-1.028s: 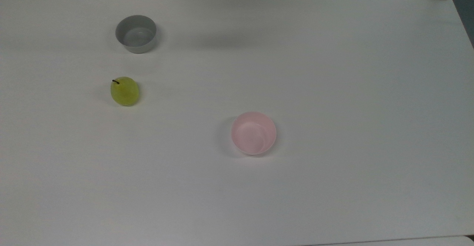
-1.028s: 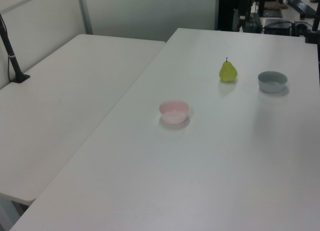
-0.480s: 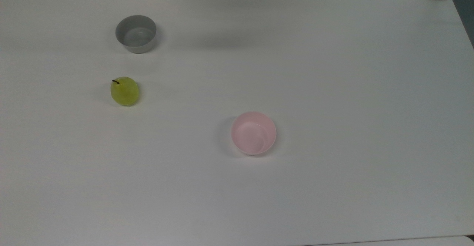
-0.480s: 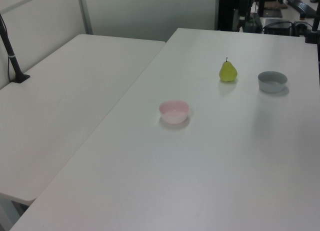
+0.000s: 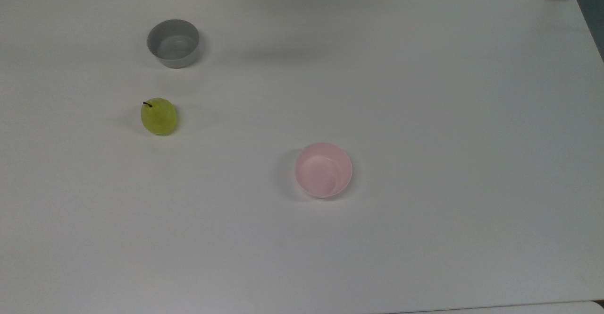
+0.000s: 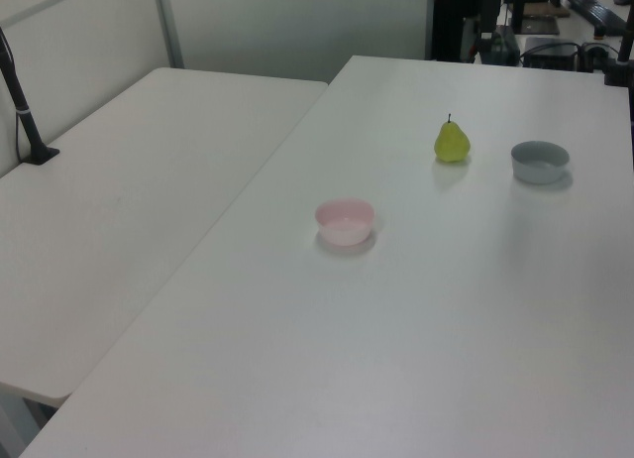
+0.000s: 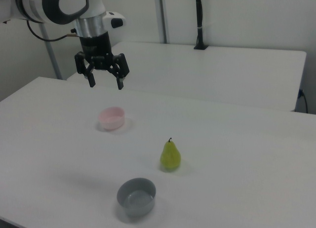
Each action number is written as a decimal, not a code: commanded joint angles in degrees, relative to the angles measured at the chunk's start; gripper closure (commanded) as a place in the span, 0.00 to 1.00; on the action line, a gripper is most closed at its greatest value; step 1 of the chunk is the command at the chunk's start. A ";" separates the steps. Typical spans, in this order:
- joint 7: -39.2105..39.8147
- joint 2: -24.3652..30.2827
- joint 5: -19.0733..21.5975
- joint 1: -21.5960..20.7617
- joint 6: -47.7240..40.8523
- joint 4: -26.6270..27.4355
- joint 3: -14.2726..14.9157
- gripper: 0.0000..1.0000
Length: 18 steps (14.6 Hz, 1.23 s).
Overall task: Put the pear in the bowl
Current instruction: 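Move the open gripper down toward the yellow-green pear, then lower the gripper around the pear and close the fingers on it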
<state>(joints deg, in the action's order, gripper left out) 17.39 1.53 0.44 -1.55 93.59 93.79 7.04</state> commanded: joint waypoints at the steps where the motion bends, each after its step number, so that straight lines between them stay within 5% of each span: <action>1: 6.87 -0.55 -2.89 -0.03 0.19 0.52 0.87 0.00; 4: 9.14 -2.14 -6.16 0.67 1.67 0.52 0.95 0.00; 11: 10.30 -6.09 -1.94 3.40 10.98 2.44 6.75 0.00; 18: 7.22 -11.90 0.79 5.07 25.92 10.70 6.76 0.00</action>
<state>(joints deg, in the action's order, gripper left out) 25.57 -11.01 0.21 3.86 114.21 99.69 13.56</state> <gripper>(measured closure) 0.000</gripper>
